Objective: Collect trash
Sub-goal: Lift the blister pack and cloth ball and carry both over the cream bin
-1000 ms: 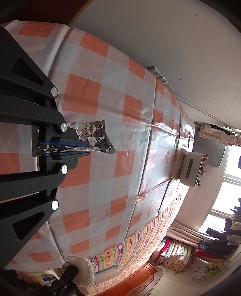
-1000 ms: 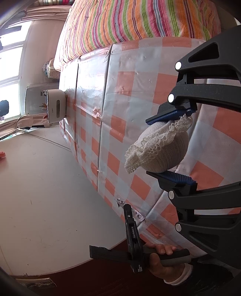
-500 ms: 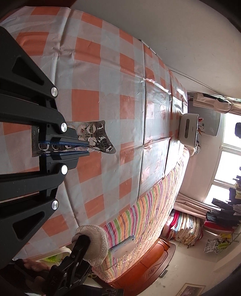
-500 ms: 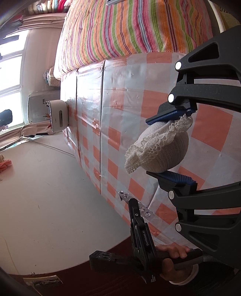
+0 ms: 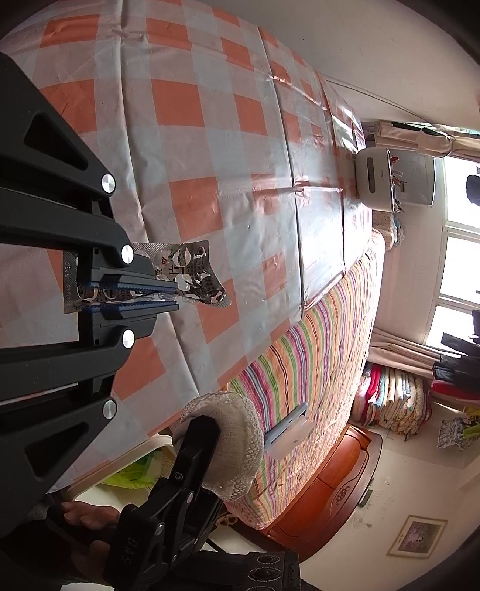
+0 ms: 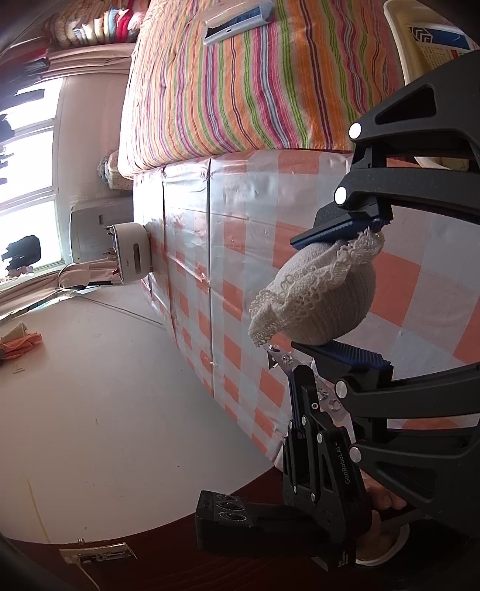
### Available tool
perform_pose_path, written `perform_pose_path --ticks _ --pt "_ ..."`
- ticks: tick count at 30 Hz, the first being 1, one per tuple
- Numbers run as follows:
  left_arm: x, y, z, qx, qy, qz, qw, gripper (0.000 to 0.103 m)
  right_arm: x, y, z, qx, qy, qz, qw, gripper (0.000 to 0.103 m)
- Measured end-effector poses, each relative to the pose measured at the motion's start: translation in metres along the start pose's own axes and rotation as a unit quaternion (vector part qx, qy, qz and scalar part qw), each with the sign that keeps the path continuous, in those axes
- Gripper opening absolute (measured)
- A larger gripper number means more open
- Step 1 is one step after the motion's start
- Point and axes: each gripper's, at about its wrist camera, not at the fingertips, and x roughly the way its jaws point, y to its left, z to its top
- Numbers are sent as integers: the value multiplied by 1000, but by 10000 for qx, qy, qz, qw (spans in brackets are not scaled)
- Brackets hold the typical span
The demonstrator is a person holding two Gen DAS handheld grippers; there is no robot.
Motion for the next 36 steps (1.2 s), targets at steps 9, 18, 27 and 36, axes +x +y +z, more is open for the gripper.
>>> perform_pose_path --ticks 9,18,27,36 --pt "16 -30 -3 167 126 -294 9993 6 -32 -31 -16 321 -158 -296 9989 47" --pt "24 -62 -5 380 175 -616 9972 6 -62 -56 -34 561 -362 -594 9960 48" --pt "28 -92 -8 597 193 -878 9942 6 -90 -73 -52 817 -604 -871 9910 49" --pt "33 -114 -8 741 244 -1011 9918 6 -121 -84 -66 998 -1023 -1119 9834 57"
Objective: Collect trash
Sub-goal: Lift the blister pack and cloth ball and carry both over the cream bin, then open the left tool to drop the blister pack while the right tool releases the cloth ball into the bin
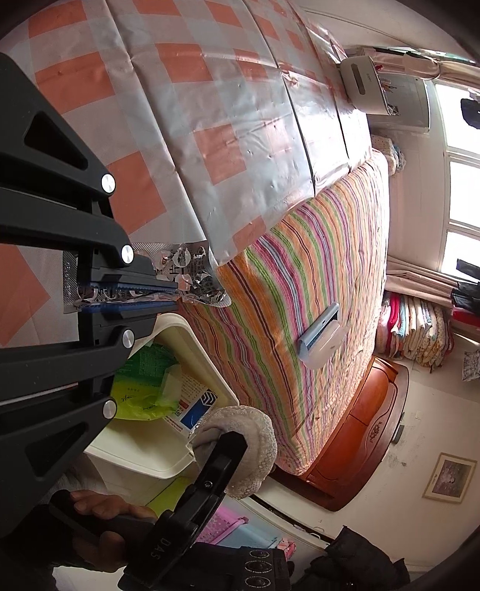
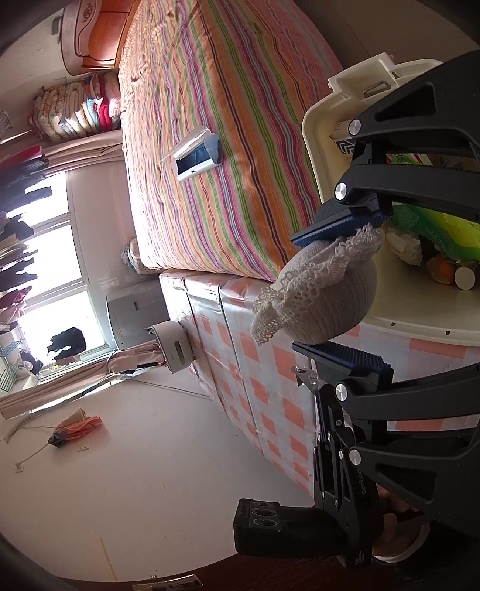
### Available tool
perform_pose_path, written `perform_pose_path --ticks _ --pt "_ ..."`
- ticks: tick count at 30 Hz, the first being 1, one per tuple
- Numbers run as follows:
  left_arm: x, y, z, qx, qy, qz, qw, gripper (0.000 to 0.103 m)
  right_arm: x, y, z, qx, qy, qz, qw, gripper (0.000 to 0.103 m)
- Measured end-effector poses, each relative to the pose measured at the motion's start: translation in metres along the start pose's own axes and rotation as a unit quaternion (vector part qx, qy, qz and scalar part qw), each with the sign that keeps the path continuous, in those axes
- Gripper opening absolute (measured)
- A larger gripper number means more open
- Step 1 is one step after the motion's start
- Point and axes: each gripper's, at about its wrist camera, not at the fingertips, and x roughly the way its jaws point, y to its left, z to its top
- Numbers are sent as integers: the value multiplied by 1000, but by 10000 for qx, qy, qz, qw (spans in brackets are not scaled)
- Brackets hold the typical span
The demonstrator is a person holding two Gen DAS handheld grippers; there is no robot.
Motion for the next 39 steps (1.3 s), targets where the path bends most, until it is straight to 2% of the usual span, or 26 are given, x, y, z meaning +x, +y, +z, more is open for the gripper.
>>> perform_pose_path --ticks 1,4,14,24,39 --pt "1 -2 -1 13 5 -17 10000 6 -4 -1 0 21 -73 14 10000 57" --pt "3 -9 -1 69 24 -56 10000 6 -15 -6 0 115 -323 -19 9994 72" --pt "12 -33 1 214 72 -190 9996 6 -32 -28 4 616 -783 0 9950 72" --pt "23 -71 3 472 133 -457 9978 6 -56 -59 4 1273 -1352 -175 9824 72" --pt "36 -102 1 706 242 -647 9951 6 -68 -71 -1 1450 -1621 -266 9757 73"
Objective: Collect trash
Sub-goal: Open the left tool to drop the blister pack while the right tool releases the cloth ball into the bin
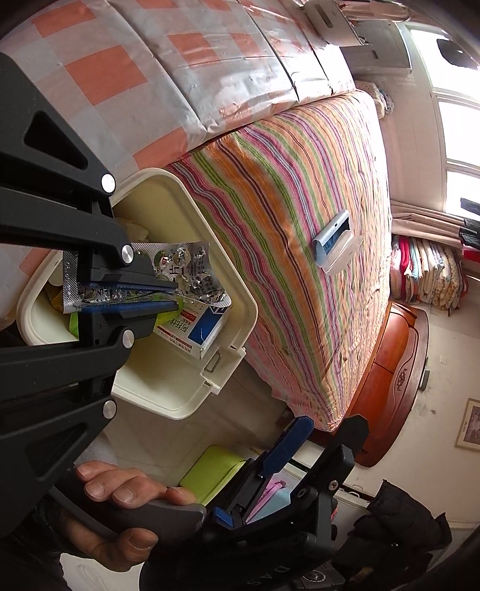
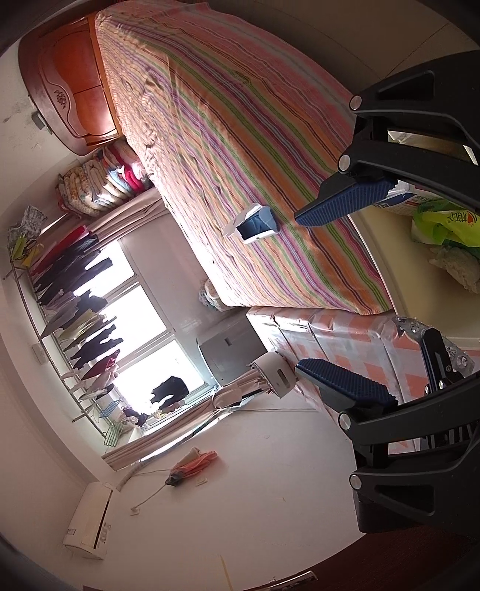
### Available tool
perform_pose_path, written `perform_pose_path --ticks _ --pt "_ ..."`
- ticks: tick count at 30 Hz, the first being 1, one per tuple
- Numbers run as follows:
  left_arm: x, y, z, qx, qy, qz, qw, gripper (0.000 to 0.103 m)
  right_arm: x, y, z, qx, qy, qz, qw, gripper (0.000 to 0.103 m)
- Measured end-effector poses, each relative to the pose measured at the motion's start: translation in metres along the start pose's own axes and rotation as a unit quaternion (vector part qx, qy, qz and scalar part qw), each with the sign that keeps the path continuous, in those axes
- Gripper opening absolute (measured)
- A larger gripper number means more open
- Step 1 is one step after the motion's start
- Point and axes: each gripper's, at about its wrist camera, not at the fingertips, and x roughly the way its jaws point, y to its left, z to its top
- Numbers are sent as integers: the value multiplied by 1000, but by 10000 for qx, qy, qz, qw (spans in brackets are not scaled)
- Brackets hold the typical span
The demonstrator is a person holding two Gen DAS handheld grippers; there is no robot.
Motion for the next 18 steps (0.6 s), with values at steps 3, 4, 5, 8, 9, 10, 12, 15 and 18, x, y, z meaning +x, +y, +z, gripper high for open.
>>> perform_pose_path --ticks 3,4,5,8,9,10,12,15,18 --pt "3 -5 -1 43 32 -7 10000 6 -3 -4 0 65 -60 -63 9999 73" --pt "4 -6 -1 51 19 -4 10000 6 -4 -5 1 92 -74 -74 9999 73" --pt "5 -7 -1 51 7 -1 10000 6 -5 -6 1 113 -81 -87 9999 73" --pt "7 -10 -3 37 25 0 10000 6 -8 -9 1 172 -128 -111 9997 73" --pt "8 -11 -3 36 19 11 10000 6 -9 -10 0 174 -132 -122 9997 73" --pt "9 -12 -3 36 15 15 10000 6 -10 -11 0 180 -143 -143 9996 73" --pt "12 -15 -3 38 36 49 10000 6 -11 -13 0 212 -161 -145 9995 73" --pt "16 -19 -4 18 100 98 9999 8 -14 -15 0 238 -204 -170 9994 73" --pt "22 -22 -5 -51 275 146 9995 51 -17 -16 -1 247 -260 -217 9991 76"
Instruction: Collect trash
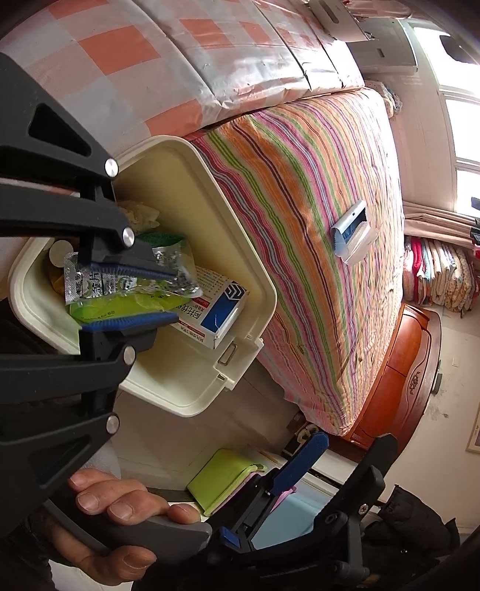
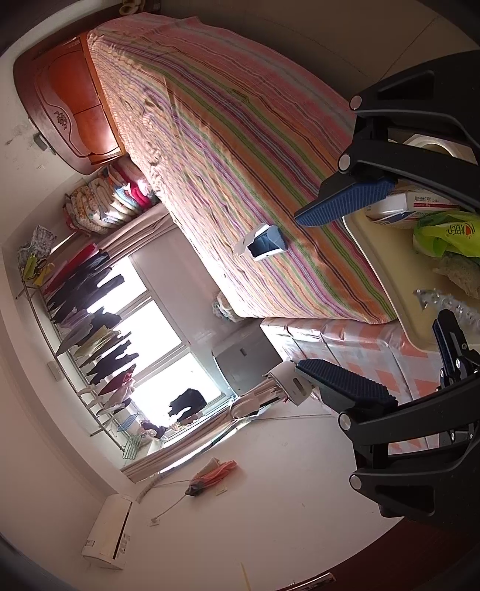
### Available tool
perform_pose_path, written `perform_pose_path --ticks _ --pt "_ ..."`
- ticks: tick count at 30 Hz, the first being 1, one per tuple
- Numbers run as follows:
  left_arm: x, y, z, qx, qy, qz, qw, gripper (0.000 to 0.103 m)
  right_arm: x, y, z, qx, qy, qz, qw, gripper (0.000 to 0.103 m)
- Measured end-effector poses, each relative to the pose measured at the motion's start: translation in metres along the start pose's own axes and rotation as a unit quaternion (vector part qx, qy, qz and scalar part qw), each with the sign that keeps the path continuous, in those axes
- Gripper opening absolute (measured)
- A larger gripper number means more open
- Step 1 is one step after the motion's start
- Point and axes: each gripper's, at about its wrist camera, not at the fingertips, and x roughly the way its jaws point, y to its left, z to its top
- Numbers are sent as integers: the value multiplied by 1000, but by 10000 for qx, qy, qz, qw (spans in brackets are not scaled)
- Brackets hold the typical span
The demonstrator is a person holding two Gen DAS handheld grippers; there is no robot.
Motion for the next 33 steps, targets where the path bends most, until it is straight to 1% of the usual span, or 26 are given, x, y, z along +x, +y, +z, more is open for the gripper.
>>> perform_pose_path --ticks 1,2,3,4,7,10,12,15,17,19,21,23,28,30,33 --pt "-1 -1 -1 -40 -45 70 10000 66 -1 0 0 8 -14 -12 10000 77" --pt "-5 -1 -2 -84 -213 154 9996 78 -2 -2 0 18 -30 -10 10000 77" --pt "-9 -2 -3 -83 -387 255 9989 78 -3 -2 0 24 -49 -19 10000 77" --pt "-13 -5 -3 -25 -472 352 9983 78 -4 -3 0 36 -67 -40 10000 77" --pt "-21 -7 -1 80 -502 485 9975 78 -7 -5 -1 125 -80 -39 9999 78" --pt "-36 -7 -3 105 -621 830 9946 78 -13 -2 -1 128 -43 -127 9998 78" --pt "-49 -4 -6 32 -751 1161 9904 78 -20 5 -3 86 18 -226 9997 80" --pt "-72 4 -13 -175 -868 1656 9822 78 -33 27 -11 -387 187 -482 9979 82" --pt "-86 10 -20 -345 -882 1829 9786 78 -44 47 -20 -818 278 -745 9935 87" --pt "-96 15 -27 -391 -796 2123 9732 78 -54 67 -31 -1206 392 -816 9886 88" --pt "-108 17 -34 -398 -859 2406 9660 78 -63 84 -44 -1483 517 -939 9831 89" --pt "-119 19 -41 -394 -874 2659 9592 78 -70 98 -56 -1704 660 -970 9784 90" --pt "-145 26 -55 -587 -927 2824 9530 78 -86 124 -74 -2143 718 -1056 9684 90" --pt "-153 26 -59 -598 -956 2923 9496 78 -88 128 -75 -2151 748 -1015 9684 90" --pt "-161 26 -63 -610 -976 2989 9473 79 -89 134 -72 -2072 771 -934 9708 90"
